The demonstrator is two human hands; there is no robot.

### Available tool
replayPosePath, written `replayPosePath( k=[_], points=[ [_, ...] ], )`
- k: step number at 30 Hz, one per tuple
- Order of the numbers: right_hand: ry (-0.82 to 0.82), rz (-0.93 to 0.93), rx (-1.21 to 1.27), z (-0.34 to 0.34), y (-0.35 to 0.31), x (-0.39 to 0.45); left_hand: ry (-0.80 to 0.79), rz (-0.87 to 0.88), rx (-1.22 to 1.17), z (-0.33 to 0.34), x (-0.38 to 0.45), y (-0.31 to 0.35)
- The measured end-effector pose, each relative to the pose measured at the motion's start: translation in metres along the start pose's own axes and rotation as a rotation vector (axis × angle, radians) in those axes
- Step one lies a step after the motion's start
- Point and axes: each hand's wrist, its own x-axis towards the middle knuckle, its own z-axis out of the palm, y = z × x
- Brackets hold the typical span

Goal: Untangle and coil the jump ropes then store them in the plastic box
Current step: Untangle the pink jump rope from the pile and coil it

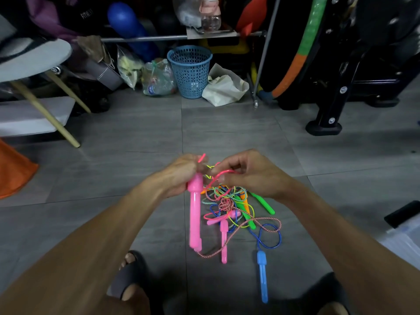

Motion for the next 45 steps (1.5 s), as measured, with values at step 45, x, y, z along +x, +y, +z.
replayPosePath(
  k=[45],
  points=[
    [0.076,-0.010,-0.311,-0.005,0.011,-0.014,0.259,0.396,0.254,-0.008,-0.025,0.014]
  ],
)
